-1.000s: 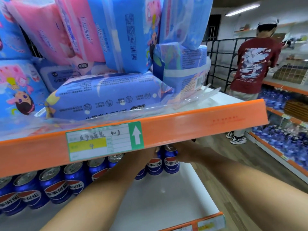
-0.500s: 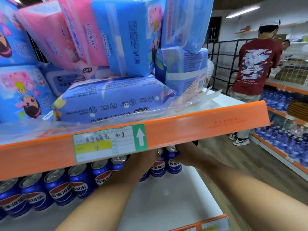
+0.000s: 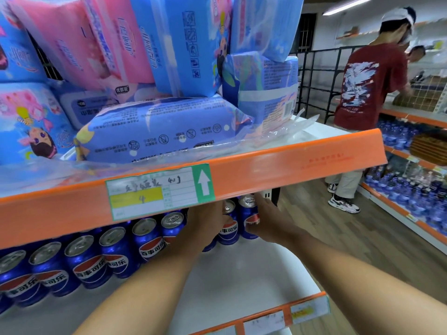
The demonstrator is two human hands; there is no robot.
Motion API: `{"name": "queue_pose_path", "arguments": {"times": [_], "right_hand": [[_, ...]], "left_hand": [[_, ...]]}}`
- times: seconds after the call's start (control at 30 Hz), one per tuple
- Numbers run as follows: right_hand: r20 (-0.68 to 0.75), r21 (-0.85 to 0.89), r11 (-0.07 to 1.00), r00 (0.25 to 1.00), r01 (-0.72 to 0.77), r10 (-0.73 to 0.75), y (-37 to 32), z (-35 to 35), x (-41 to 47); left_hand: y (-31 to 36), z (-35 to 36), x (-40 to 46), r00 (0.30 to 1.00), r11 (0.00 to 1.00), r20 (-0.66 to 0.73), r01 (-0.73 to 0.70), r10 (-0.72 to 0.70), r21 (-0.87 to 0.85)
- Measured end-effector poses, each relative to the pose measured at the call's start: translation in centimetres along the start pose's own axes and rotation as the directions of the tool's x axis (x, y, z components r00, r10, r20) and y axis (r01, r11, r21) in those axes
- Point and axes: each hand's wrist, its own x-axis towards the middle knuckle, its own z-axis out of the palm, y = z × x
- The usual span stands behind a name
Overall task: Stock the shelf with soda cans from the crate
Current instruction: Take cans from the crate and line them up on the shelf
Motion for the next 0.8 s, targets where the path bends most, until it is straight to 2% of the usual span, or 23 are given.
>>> {"name": "queue_pose_path", "arguments": {"times": [0.23,0.33,0.43,0.53,0.6,0.8], "right_hand": [[-0.032,-0.025,0.993,0.993,-0.116,0.115,0.4,1.0,-0.5],[-0.067,-0.028,0.993,0.992,-0.110,0.108,-0.1,0.4,-1.7],[-0.057,-0.089,0.991,0.994,-0.101,0.096,-2.1,-0.6,-4.8],[-0.006,-0.217,0.965,0.989,-0.145,0.147,-2.6,-1.1,-7.6],[-0.011,-0.200,0.962,0.982,-0.186,0.188,-2.5,-0.9,-9.2],[-0.049,-0.189,0.954,0.972,-0.234,0.229,-3.1,-0.4,-17.4]], "left_hand": [[0.2,-1.8,-2.3,0.975,0.987,-0.184,-0.104,0.126,0.124],[0.2,-2.2,-3.2,0.983,0.982,-0.092,-0.148,0.159,0.117],[0.5,-2.6,-4.4,0.986,0.976,0.090,-0.151,0.138,0.157],[0.9,-3.0,-5.7,0.963,0.968,0.244,-0.165,0.117,0.188],[1.0,-2.9,-6.4,0.933,0.970,0.341,-0.180,0.116,0.161],[3.8,-1.6,-10.2,0.888,0.950,0.377,-0.306,0.263,0.057]]}}
